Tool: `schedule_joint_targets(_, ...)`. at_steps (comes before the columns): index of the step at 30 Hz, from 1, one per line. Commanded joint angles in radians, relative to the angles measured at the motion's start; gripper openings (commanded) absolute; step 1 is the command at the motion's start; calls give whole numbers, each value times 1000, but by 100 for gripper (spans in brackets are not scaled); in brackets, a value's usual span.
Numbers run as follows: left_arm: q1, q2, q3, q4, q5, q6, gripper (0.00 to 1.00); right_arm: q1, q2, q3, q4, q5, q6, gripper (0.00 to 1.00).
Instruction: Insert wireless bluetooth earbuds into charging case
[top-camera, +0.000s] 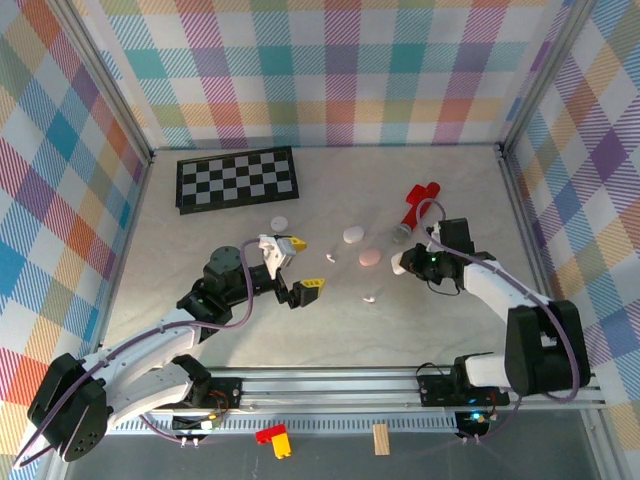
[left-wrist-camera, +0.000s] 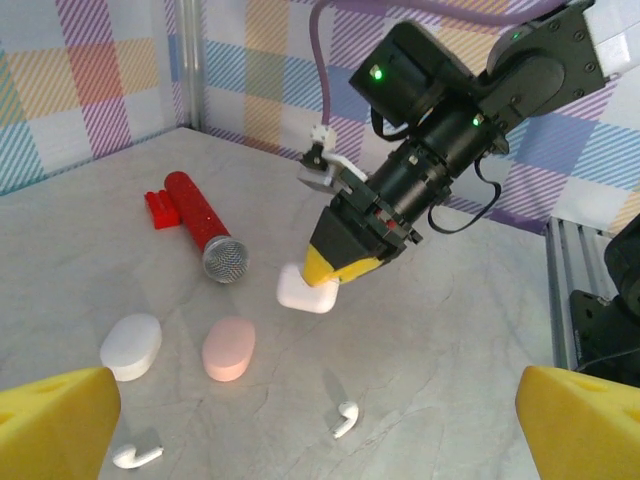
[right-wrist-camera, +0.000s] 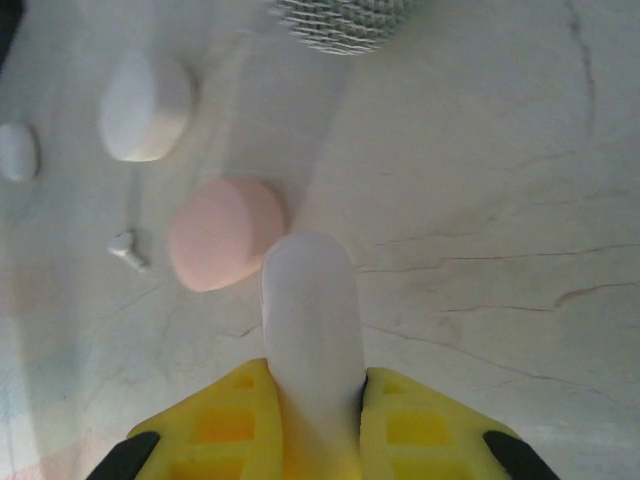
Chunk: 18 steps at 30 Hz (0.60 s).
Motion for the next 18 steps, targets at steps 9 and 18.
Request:
schedule_joint_targets(9, -2, -3, 63, -202, -550, -58, 100, -31, -17, -29, 5, 159, 51, 56)
schedule_joint_targets(18, 13, 257, 354, -584, -905, -306, 100, 36, -169, 58, -122, 220, -108, 74)
